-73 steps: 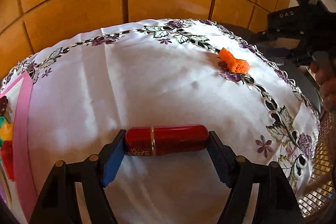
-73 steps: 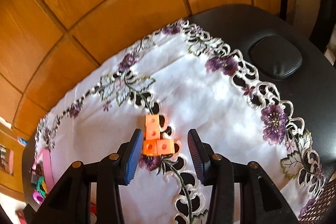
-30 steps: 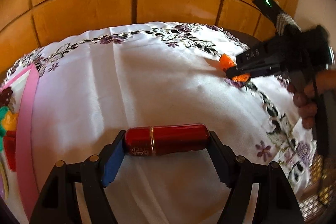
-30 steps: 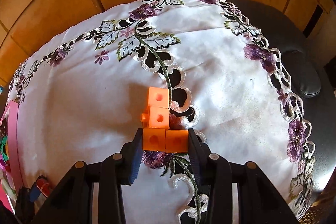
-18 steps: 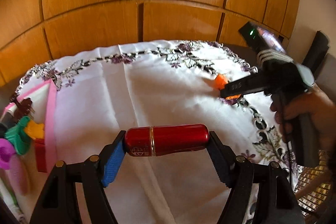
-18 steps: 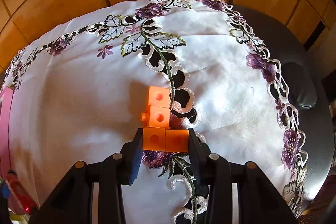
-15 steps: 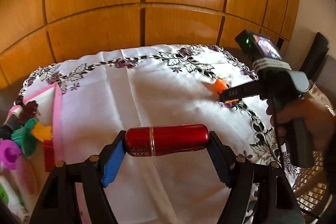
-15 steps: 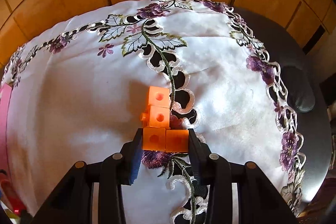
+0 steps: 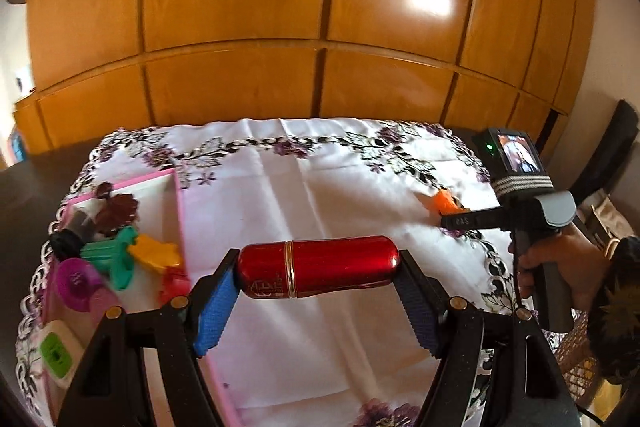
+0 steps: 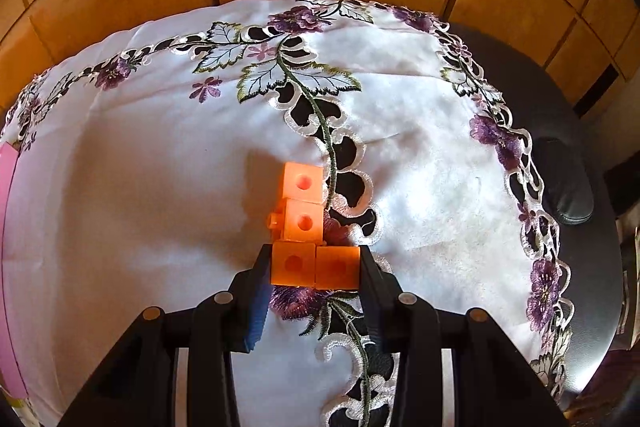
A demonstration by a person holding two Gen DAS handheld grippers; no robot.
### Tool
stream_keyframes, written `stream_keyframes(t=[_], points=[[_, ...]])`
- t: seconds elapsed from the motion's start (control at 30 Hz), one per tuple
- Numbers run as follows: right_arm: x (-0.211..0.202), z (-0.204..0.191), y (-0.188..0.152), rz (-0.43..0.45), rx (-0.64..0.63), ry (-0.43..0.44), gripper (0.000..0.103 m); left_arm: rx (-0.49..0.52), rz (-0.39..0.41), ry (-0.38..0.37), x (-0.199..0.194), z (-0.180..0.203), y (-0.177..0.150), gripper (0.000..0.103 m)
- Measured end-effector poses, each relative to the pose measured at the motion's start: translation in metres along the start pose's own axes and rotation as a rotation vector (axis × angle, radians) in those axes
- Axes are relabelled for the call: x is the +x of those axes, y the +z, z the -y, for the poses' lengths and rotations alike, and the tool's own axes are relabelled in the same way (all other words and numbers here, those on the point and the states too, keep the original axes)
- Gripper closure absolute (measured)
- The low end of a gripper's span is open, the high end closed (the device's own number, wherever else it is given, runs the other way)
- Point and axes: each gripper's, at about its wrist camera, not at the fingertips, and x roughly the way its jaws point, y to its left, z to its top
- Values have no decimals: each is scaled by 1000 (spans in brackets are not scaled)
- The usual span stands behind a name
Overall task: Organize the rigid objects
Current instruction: 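Carry the red cylinder into the pink tray and open the left tool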
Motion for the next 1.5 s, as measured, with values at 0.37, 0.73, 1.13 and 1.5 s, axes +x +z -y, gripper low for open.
stream_keyframes(t=[0.37,0.73,1.13,1.5], points=[[-2,-7,-2,13,-47,-35,64,-97,12,53,-23,-52,-7,28],[-4,-10,-2,13,-76,-40,64,-241,27,70,-70,-138,-41,28],[-4,-15,-4,11,-100,-21,64,-186,-159,85,-23,-122,-68,28],[-5,-16,-4,12,-108,-26,64,-187,-182,154,-13,-135,-79,21]])
